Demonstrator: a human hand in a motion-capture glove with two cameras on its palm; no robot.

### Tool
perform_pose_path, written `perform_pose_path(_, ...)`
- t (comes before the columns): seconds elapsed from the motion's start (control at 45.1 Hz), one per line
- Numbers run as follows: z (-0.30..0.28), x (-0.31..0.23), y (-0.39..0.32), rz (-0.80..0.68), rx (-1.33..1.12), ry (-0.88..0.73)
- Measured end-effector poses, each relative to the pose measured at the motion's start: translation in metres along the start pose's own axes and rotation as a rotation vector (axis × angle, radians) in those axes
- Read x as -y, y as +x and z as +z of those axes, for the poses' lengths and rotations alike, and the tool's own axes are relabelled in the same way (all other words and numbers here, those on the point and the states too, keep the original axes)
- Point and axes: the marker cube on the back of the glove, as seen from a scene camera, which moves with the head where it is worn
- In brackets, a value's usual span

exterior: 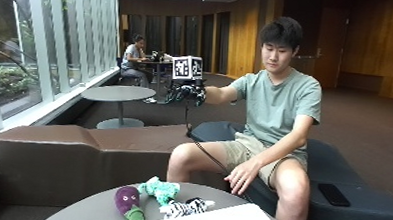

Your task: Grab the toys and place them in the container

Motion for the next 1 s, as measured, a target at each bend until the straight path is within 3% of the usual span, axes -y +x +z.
perform_pose_path(0.377,-0.027,0.008,0.018,0.016,-0.056,-0.033)
perform_pose_path(0.577,-0.014,0.026,0.032,0.029,0.079,-0.122)
perform_pose_path(0.82,0.076,0.046,0.057,-0.058,-0.092,-0.335)
perform_pose_path(0.998,0.183,0.056,0.077,-0.099,-0.206,-0.518)
